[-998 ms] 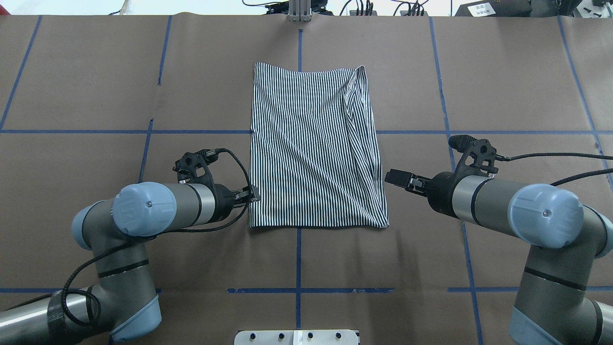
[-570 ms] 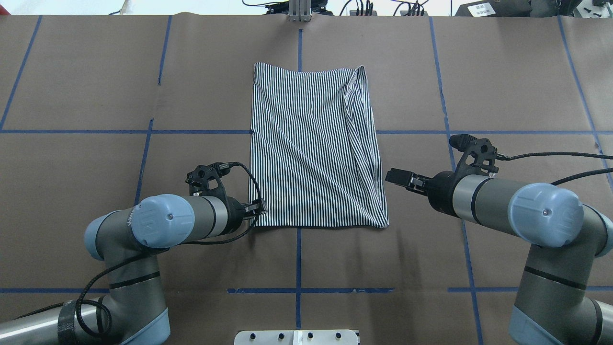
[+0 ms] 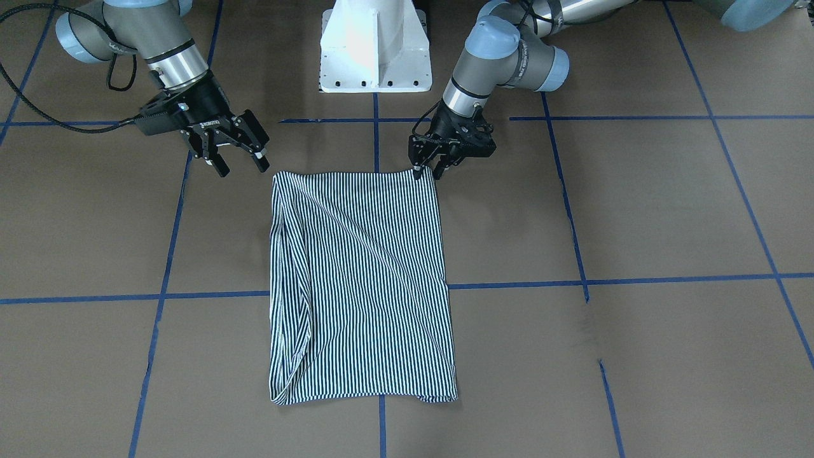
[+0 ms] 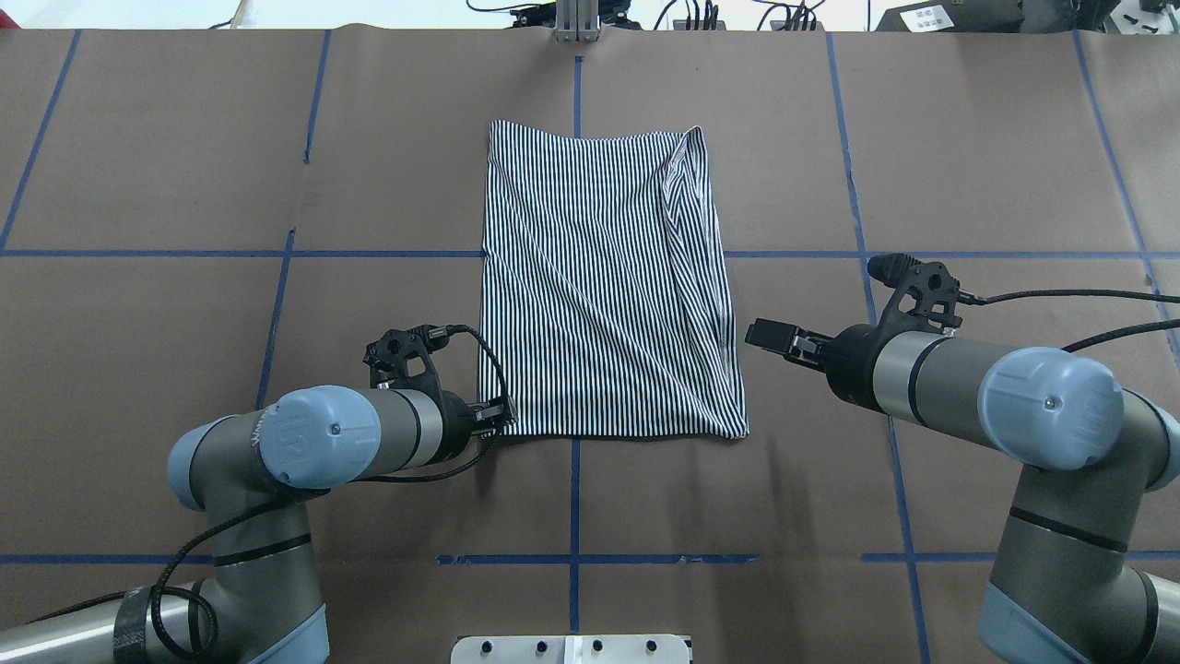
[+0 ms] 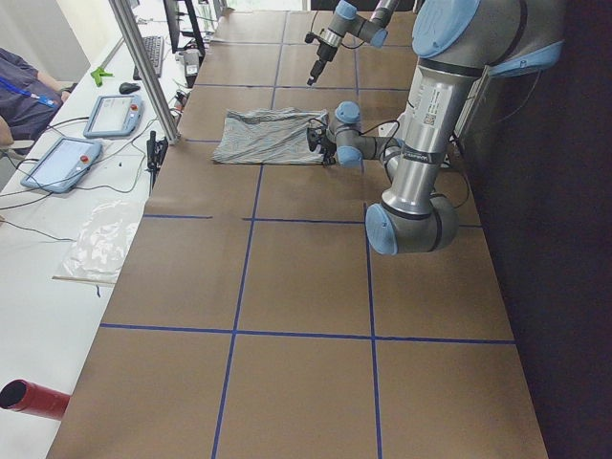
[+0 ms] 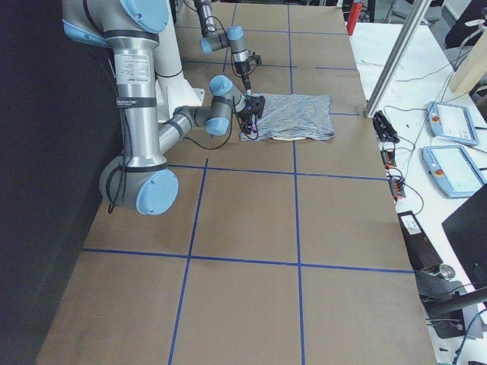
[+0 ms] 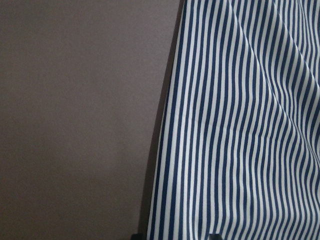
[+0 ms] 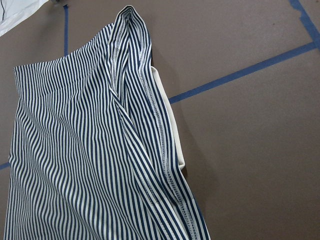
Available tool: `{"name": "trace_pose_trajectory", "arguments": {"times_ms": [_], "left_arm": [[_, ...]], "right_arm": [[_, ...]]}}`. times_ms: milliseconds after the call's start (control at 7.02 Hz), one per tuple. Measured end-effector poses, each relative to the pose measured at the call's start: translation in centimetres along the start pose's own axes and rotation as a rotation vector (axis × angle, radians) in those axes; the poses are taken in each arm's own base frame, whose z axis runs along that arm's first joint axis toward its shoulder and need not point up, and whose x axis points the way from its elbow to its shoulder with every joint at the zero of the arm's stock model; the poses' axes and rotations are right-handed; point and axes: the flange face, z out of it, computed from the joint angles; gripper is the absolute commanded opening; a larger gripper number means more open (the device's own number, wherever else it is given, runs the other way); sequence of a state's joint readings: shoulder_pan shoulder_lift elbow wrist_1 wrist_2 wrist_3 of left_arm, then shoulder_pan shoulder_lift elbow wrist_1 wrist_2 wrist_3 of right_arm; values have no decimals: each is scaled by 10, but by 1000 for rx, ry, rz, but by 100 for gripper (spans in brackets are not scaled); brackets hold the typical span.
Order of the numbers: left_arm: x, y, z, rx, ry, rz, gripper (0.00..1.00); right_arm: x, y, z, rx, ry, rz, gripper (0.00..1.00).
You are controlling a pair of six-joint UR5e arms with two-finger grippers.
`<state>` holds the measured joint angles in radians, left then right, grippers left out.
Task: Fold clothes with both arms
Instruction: 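Move both grippers to the shirt corners nearest the robot, then grasp the near shirt corners with both grippers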
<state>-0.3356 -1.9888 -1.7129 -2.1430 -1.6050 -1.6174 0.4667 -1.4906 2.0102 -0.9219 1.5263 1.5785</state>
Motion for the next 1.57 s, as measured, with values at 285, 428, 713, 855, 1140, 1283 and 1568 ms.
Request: {"name": "trace_pose_trajectory", "arguments": {"times_ms": [285, 428, 713, 855, 1140, 1283, 1568], "left_arm": [[0, 1, 0, -2, 0, 3, 25], [1, 2, 0, -4, 0, 3, 0], [2, 4, 0, -7, 4, 5, 0], [3, 5, -1, -7, 6, 6, 0], [6, 5, -4, -7, 14, 7, 0], [7, 5, -5, -8, 17, 7, 0], [10, 5, -7, -9, 23, 7, 0]], "right_arm": [[1, -1, 1, 1, 2, 1, 100], [2, -1, 2, 2, 5, 0, 100], [4, -1, 5, 2, 13, 0, 100], [5, -1, 8, 2, 16, 1, 99], [-10, 3, 20, -1, 42, 66, 88], [-39, 9, 31, -6, 90, 115, 79], [-86, 27, 48, -16, 205, 215, 78]]}}
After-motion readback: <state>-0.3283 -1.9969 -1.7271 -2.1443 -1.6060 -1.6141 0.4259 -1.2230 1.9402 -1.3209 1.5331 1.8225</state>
